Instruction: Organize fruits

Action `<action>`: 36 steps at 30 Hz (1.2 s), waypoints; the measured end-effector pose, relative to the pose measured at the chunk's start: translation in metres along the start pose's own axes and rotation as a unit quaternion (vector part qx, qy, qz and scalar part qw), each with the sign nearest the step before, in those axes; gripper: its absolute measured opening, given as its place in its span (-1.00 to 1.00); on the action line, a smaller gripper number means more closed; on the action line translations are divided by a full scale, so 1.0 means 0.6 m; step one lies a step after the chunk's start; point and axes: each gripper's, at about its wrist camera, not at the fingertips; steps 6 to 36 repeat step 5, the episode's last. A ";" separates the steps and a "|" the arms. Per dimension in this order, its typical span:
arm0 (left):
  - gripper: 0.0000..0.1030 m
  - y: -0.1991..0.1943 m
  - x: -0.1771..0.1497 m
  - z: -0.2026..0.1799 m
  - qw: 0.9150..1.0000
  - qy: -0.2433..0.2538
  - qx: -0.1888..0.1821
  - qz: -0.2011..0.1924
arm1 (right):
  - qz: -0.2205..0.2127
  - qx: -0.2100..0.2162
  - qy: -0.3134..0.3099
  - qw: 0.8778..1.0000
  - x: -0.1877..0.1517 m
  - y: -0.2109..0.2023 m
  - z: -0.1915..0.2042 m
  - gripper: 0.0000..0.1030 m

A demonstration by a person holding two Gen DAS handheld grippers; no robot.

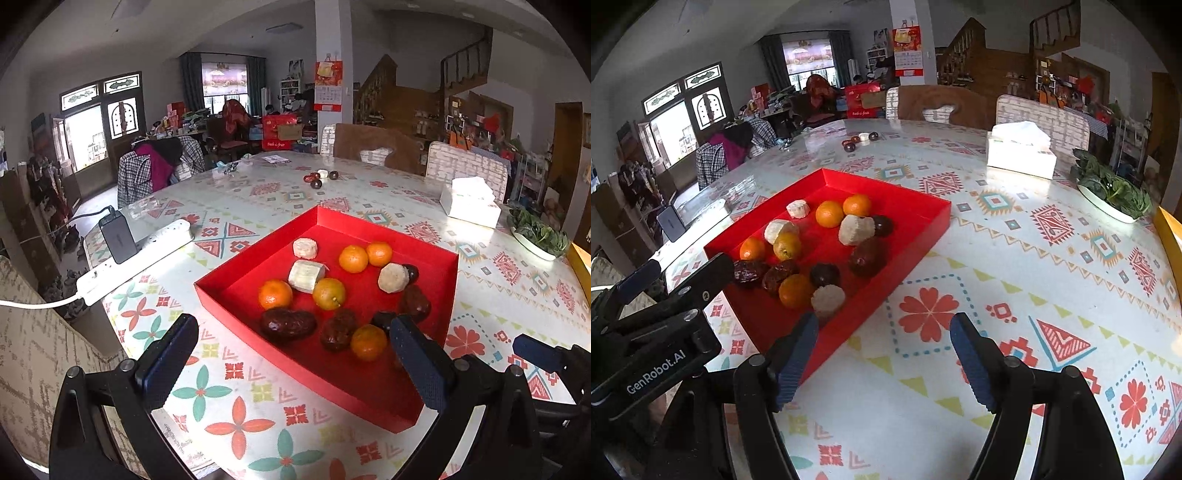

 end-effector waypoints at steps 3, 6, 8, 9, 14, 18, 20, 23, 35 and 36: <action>1.00 0.001 -0.001 0.000 1.000 0.003 -0.003 0.001 | 0.004 0.002 -0.006 1.000 -0.002 0.005 0.008 0.54; 1.00 0.001 -0.002 -0.001 1.000 0.003 -0.004 0.003 | 0.006 0.001 -0.007 1.000 -0.002 0.007 0.009 0.54; 1.00 0.001 -0.002 -0.001 1.000 0.003 -0.004 0.003 | 0.006 0.001 -0.007 1.000 -0.002 0.007 0.009 0.54; 1.00 0.001 -0.002 -0.001 1.000 0.003 -0.004 0.003 | 0.006 0.001 -0.007 1.000 -0.002 0.007 0.009 0.54; 1.00 0.001 -0.002 -0.001 1.000 0.003 -0.004 0.003 | 0.006 0.001 -0.007 1.000 -0.002 0.007 0.009 0.54; 1.00 0.001 -0.002 -0.001 1.000 0.003 -0.004 0.003 | 0.006 0.001 -0.007 1.000 -0.002 0.007 0.009 0.54; 1.00 0.001 -0.002 -0.001 1.000 0.003 -0.004 0.003 | 0.006 0.001 -0.007 1.000 -0.002 0.007 0.009 0.54; 1.00 0.001 -0.002 -0.001 1.000 0.003 -0.004 0.003 | 0.006 0.001 -0.007 1.000 -0.002 0.007 0.009 0.54; 1.00 0.001 -0.002 -0.001 1.000 0.003 -0.004 0.003 | 0.006 0.001 -0.007 1.000 -0.002 0.007 0.009 0.54; 1.00 0.001 -0.002 -0.001 1.000 0.003 -0.004 0.003 | 0.006 0.001 -0.007 1.000 -0.002 0.007 0.009 0.54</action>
Point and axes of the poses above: each gripper's, at about its wrist camera, not at the fingertips, and y roughly the way its jaws point, z to its left, x to its top, and after that the axes turned 15 degrees about -z, right-handed
